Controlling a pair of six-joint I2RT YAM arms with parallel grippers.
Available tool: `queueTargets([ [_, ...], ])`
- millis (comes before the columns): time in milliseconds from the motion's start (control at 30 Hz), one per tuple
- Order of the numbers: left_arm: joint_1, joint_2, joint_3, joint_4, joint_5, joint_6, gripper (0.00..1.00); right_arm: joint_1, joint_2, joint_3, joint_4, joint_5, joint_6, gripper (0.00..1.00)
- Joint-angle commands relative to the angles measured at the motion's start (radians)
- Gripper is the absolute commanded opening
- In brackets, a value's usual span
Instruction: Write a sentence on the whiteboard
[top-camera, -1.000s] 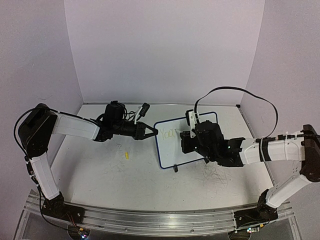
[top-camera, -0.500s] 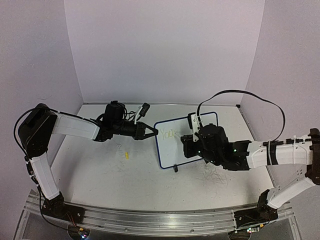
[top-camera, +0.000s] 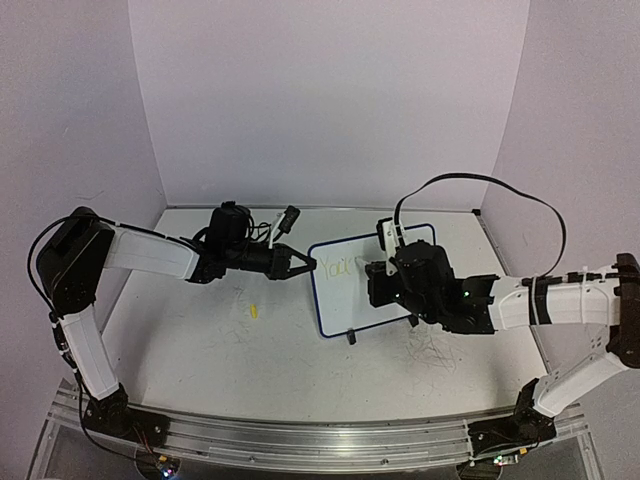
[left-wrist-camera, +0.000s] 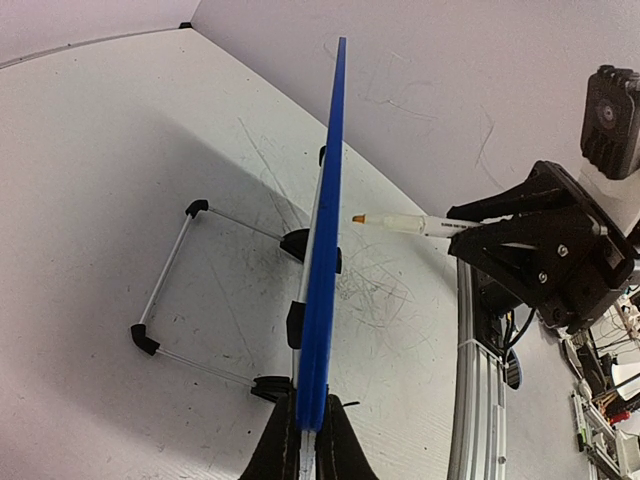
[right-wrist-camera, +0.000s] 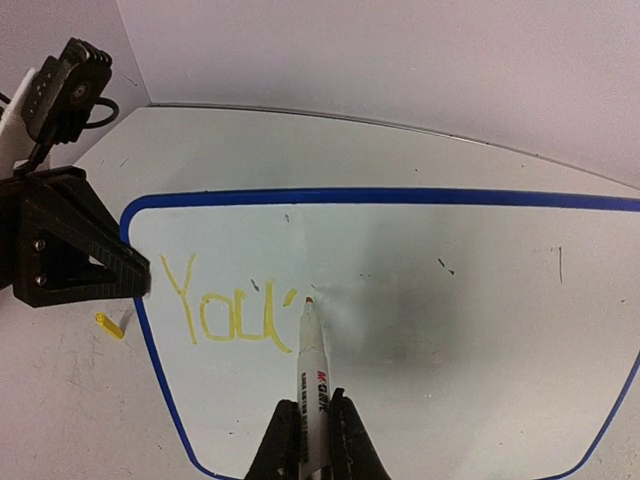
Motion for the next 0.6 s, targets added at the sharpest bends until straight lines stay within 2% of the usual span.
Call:
queueTargets([
  [0, -0.017, -0.009, 0.011, -0.036, 0.039, 0.016, 0.0, -0.001, 0.02, 0.053, 0.043, 0.017, -0.024, 0.0],
  [567, -0.017, -0.014, 0.011, -0.037, 0.04, 0.016, 0.0, -0.019, 0.043, 0.031, 0.044, 0.033, -0.007, 0.0],
])
